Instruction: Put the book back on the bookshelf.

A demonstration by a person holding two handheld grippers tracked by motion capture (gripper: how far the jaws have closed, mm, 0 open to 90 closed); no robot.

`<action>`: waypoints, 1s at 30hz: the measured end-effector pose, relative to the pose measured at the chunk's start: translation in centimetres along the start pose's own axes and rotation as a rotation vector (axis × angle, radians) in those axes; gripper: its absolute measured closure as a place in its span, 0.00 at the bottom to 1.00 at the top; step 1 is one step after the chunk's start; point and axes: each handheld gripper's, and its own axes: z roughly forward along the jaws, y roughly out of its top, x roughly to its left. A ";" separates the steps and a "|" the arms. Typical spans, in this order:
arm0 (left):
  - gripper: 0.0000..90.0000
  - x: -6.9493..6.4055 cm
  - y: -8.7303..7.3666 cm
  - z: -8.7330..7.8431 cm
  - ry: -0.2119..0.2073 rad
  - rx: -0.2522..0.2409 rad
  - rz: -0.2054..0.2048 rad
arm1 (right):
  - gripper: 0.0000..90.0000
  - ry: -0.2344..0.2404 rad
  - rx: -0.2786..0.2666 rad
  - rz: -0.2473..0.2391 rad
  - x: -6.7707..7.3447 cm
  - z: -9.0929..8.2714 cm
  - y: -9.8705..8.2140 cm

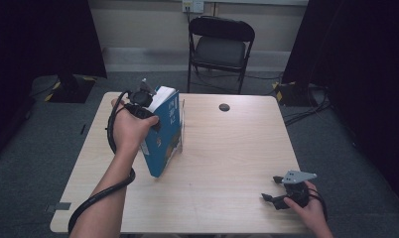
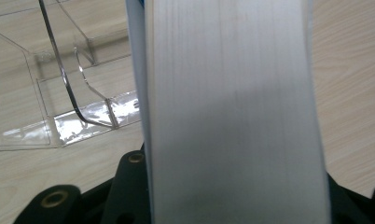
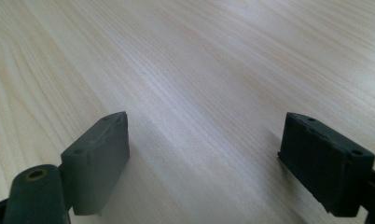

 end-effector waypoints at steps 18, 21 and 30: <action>0.69 -0.1 0.9 1.0 0.038 -0.028 -0.009 | 0.17 0.000 0.000 0.000 0.0 0.0 0.0; 0.69 -0.1 1.2 1.1 0.041 -0.026 -0.005 | 0.17 0.000 0.000 0.000 0.0 0.0 0.0; 0.69 -0.2 1.8 1.3 0.052 -0.033 -0.020 | 0.17 -0.001 -0.001 -0.002 0.0 0.0 0.0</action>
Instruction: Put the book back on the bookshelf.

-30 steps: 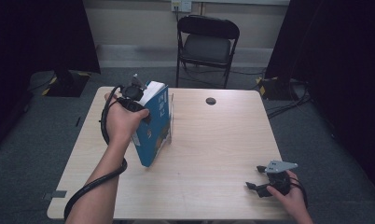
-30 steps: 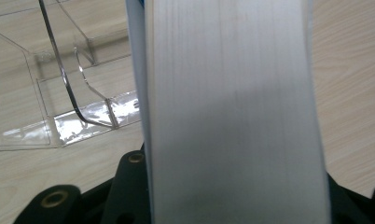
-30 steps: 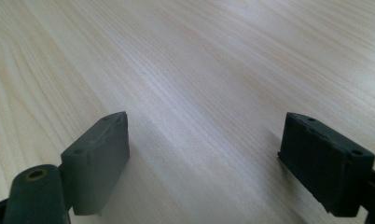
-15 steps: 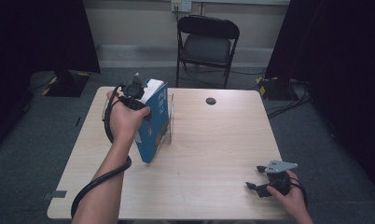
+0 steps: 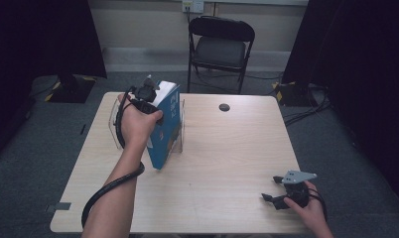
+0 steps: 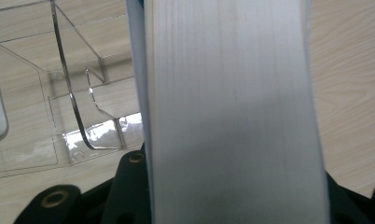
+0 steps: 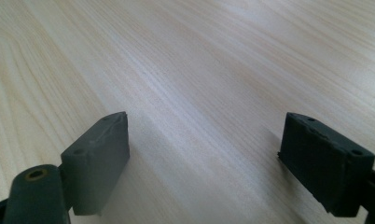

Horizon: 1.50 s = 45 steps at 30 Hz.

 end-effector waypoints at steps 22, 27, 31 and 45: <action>0.69 -0.2 1.2 1.0 0.015 -0.025 -0.028 | 0.17 0.000 0.000 0.000 0.0 0.0 0.0; 0.69 -0.2 1.3 1.5 0.013 -0.028 -0.035 | 0.17 0.000 0.000 0.000 0.0 0.0 0.0; 0.69 -0.3 1.5 1.8 0.021 -0.029 -0.037 | 0.17 0.000 0.000 0.001 0.0 0.0 0.0; 0.69 -0.2 2.0 2.4 0.032 -0.049 -0.033 | 0.17 0.000 0.000 0.000 0.0 0.0 0.0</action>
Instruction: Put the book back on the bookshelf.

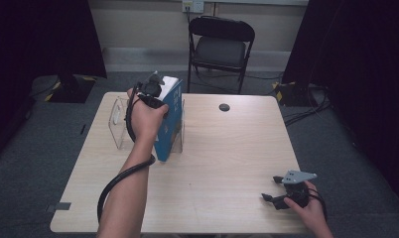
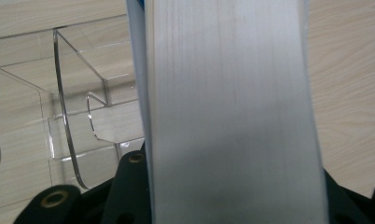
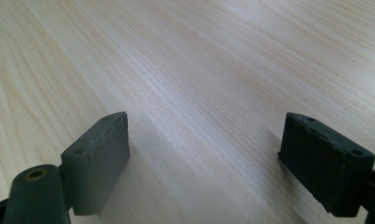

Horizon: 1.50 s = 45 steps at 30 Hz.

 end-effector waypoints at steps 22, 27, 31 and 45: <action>0.67 -0.2 -0.2 0.7 0.017 -0.062 0.023 | 0.17 0.000 0.000 -0.001 0.0 0.0 0.0; 0.66 -0.2 -0.3 0.6 0.010 -0.063 0.027 | 0.17 0.000 0.001 0.001 0.0 0.0 0.0; 0.63 0.0 -0.7 0.4 -0.005 -0.084 0.012 | 0.17 0.000 0.001 0.001 0.0 0.0 0.0; 0.56 0.6 -2.4 -0.2 -0.052 -0.088 0.015 | 0.17 0.001 0.001 0.002 0.0 0.0 0.0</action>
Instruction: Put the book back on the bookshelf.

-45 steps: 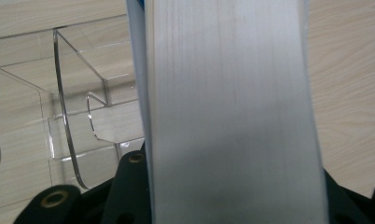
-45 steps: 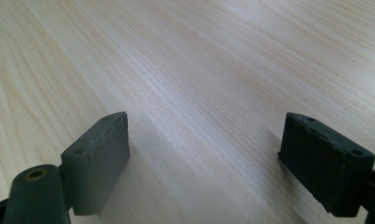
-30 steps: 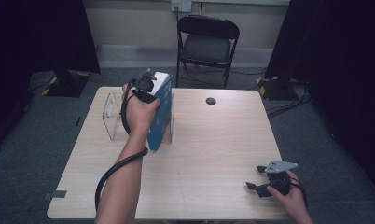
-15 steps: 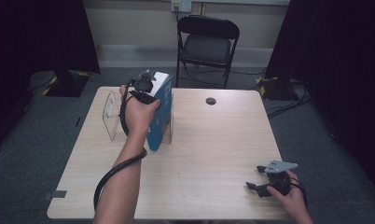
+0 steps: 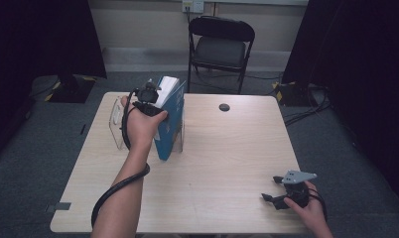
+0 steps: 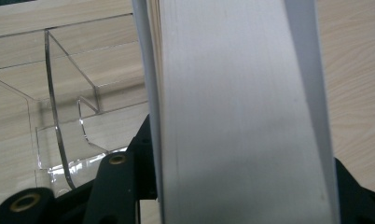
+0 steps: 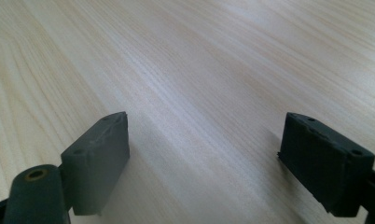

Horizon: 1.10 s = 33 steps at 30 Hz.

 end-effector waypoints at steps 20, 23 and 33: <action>0.49 1.5 -2.5 -0.9 -0.085 -0.049 0.006 | 0.17 -0.003 -0.001 -0.001 0.0 0.0 0.0; 0.49 1.6 -2.7 -1.0 -0.084 -0.057 0.016 | 0.17 -0.003 -0.002 -0.002 0.0 0.0 0.0; 0.42 1.8 -2.9 -2.1 -0.110 -0.053 0.029 | 0.17 -0.003 -0.001 -0.001 0.0 0.0 0.0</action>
